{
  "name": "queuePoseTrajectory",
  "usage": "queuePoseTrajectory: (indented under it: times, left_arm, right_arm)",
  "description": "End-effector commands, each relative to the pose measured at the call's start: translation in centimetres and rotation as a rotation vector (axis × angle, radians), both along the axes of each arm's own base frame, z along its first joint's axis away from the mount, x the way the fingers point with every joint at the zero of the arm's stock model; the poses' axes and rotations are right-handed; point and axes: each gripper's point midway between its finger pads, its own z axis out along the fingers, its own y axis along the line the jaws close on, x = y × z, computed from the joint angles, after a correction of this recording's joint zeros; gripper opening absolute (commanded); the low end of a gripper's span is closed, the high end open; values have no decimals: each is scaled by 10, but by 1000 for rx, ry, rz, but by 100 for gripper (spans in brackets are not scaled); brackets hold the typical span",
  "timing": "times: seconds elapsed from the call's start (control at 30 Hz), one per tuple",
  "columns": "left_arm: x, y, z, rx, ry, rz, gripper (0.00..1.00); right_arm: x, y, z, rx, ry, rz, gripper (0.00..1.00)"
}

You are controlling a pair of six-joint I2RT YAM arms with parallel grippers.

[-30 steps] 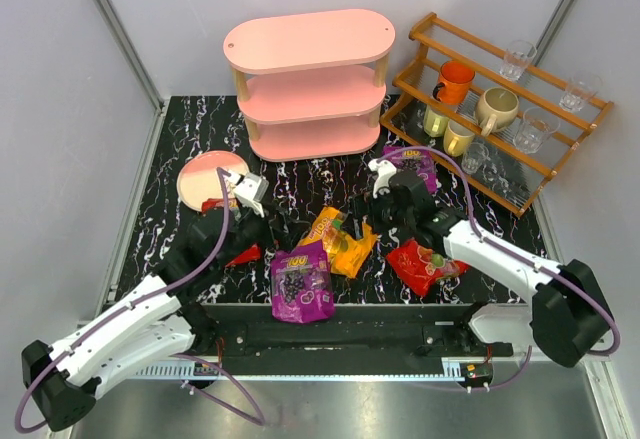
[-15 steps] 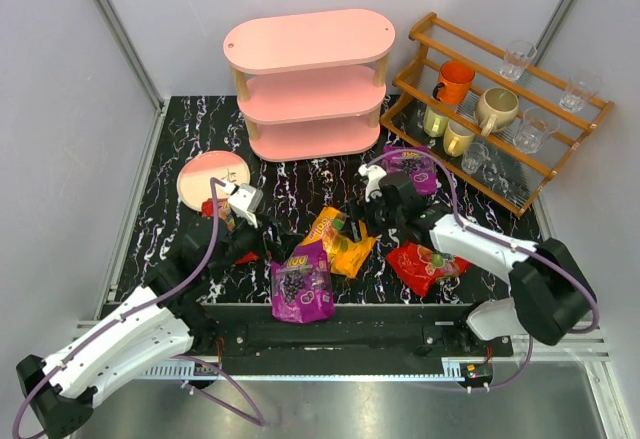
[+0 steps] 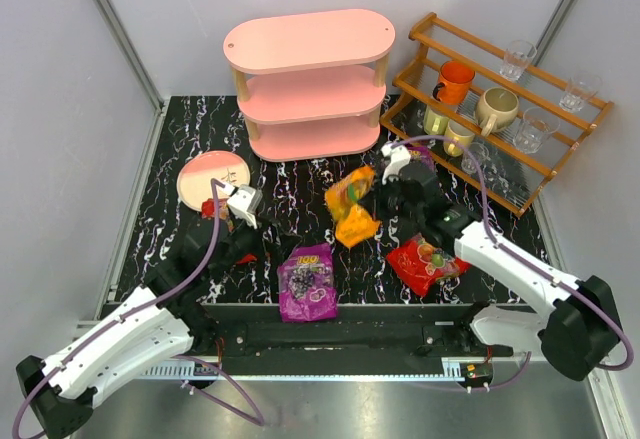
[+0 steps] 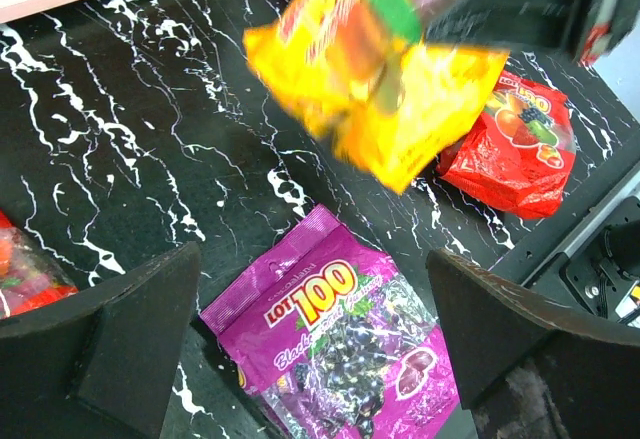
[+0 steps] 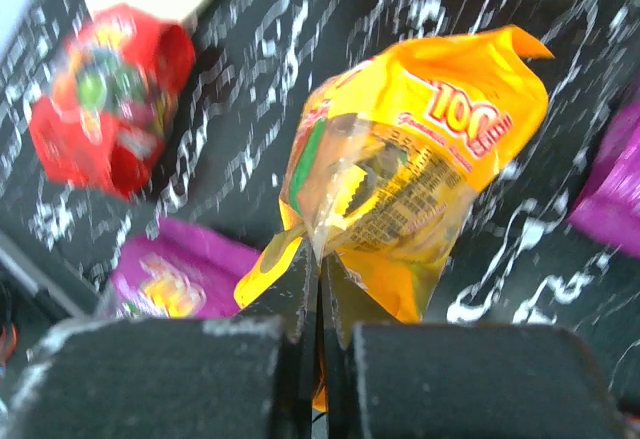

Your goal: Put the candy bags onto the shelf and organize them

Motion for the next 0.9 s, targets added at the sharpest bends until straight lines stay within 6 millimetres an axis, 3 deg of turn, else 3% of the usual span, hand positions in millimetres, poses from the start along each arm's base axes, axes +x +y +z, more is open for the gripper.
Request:
queuePoseTrajectory:
  times: [0.0, 0.03, 0.07, 0.13, 0.2, 0.23, 0.3, 0.33, 0.4, 0.43, 0.5, 0.53, 0.6, 0.63, 0.7, 0.87]
  left_arm:
    - [11, 15, 17, -21, -29, 112, 99]
    - [11, 17, 20, -28, -27, 126, 99]
    - [11, 19, 22, -36, -25, 134, 99]
    - [10, 20, 27, -46, -32, 138, 99]
    - [8, 22, 31, -58, -36, 142, 99]
    - [7, 23, 33, -63, -39, 143, 99]
    - [7, 24, 36, -70, -43, 148, 99]
    - [6, 25, 38, -74, -43, 149, 99]
    - [5, 25, 41, -83, -34, 150, 99]
    - [5, 23, 46, -94, -38, 143, 99]
    - [4, 22, 51, -107, -38, 137, 99]
    - [4, 21, 56, -112, -46, 133, 99]
    - [5, 21, 58, -107, -55, 134, 99]
    - [5, 22, 63, -106, -63, 134, 99]
    - [8, 21, 62, -86, -66, 132, 99]
    - [13, 15, 65, -48, -76, 112, 99]
  right_arm:
    - [49, 11, 126, 184, -308, -112, 0]
    - [57, 17, 123, 171, -302, -107, 0]
    - [62, 22, 141, 192, -334, -100, 0]
    - [73, 34, 147, 210, -354, -79, 0]
    - [83, 41, 172, 259, -415, -76, 0]
    - [89, 47, 171, 264, -418, -77, 0]
    - [100, 51, 193, 302, -479, -89, 0]
    - [108, 54, 189, 298, -480, -99, 0]
    - [121, 55, 207, 341, -519, -119, 0]
    - [128, 58, 203, 350, -511, -118, 0]
    - [136, 62, 219, 416, -541, -114, 0]
    - [144, 63, 213, 420, -531, -117, 0]
    - [151, 66, 228, 465, -559, -111, 0]
    - [159, 67, 224, 466, -554, -114, 0]
    - [165, 68, 238, 499, -572, -105, 0]
    - [187, 64, 250, 559, -578, -105, 0]
